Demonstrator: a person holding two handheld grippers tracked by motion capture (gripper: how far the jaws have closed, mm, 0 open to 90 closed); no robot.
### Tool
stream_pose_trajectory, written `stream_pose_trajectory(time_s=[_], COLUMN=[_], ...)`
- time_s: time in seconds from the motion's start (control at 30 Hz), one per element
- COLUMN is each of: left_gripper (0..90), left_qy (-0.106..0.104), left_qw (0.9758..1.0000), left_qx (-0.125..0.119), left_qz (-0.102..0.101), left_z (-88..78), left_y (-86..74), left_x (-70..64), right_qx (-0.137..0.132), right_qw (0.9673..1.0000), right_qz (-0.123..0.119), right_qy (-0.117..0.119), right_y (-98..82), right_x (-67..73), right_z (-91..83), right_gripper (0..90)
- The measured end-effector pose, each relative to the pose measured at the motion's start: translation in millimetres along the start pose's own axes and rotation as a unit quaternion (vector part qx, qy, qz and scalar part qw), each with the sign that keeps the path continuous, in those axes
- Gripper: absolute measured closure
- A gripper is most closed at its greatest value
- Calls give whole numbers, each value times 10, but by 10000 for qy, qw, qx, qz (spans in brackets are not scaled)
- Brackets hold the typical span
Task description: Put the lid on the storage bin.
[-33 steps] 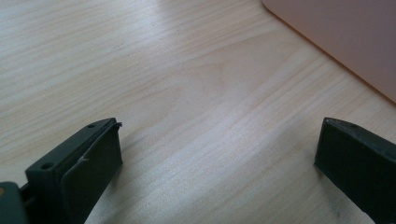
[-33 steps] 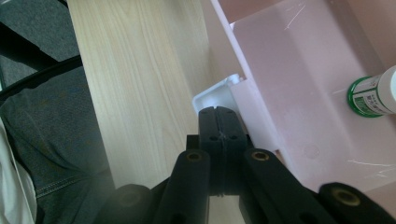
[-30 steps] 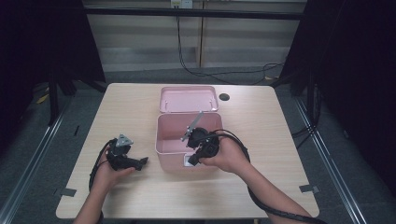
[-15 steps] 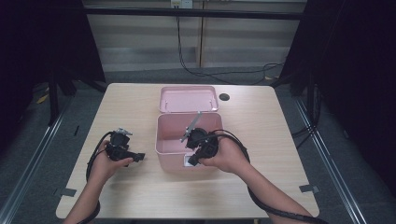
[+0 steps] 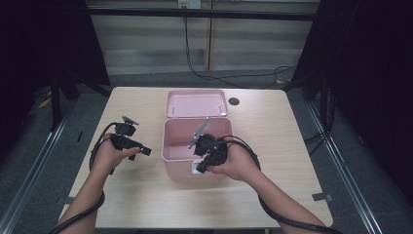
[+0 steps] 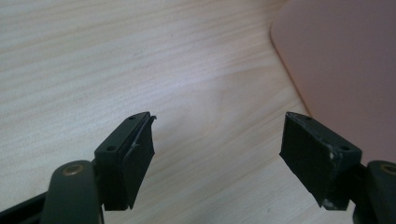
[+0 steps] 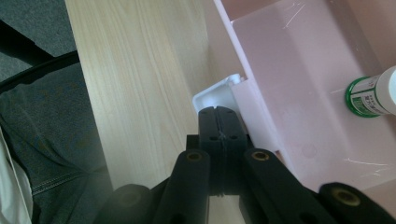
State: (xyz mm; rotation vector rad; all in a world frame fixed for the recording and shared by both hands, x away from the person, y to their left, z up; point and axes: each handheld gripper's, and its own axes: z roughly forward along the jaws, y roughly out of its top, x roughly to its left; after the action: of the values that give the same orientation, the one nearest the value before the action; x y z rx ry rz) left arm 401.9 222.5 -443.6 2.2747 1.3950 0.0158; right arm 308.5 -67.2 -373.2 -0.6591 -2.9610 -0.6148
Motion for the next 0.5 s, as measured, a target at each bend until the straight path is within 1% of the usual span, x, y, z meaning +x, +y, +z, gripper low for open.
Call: stream_pose_trajectory(time_s=[0.03, 0.1, 0.17, 0.23, 0.3, 0.4, 0.5], left_gripper=[251, 251, 251, 250, 250, 243, 243], left_qy=[12, -39, -81, -76, -117, -116, -184], left_qw=[9999, 9997, 9993, 9990, 9987, 9984, 9980], left_qx=[-16, -17, 21, 12, 38, 112, 219], left_qz=[-109, -242, -352, -442, -486, -543, -569], left_z=[-6, -26, -36, -60, -84, -94, -112], left_y=[24, 73, 119, 167, 217, 286, 354], left_x=[-10, -10, -15, -22, -33, -61, -92], right_qx=[-2, -17, -22, -6, -1, 1, -6], right_qw=[10000, 10000, 10000, 10000, 10000, 10000, 10000], right_qz=[-11, 3, -9, -12, -13, -10, -40], right_qy=[-8, -9, -19, -18, -16, -15, -14], right_y=[-1, -4, -5, -3, -1, -1, -2], right_x=[-4, 2, 3, 4, 4, 4, 2], right_z=[0, 1, 2, 1, 1, 1, 3], right_gripper=[900, 900, 900, 900, 900, 900, 900])
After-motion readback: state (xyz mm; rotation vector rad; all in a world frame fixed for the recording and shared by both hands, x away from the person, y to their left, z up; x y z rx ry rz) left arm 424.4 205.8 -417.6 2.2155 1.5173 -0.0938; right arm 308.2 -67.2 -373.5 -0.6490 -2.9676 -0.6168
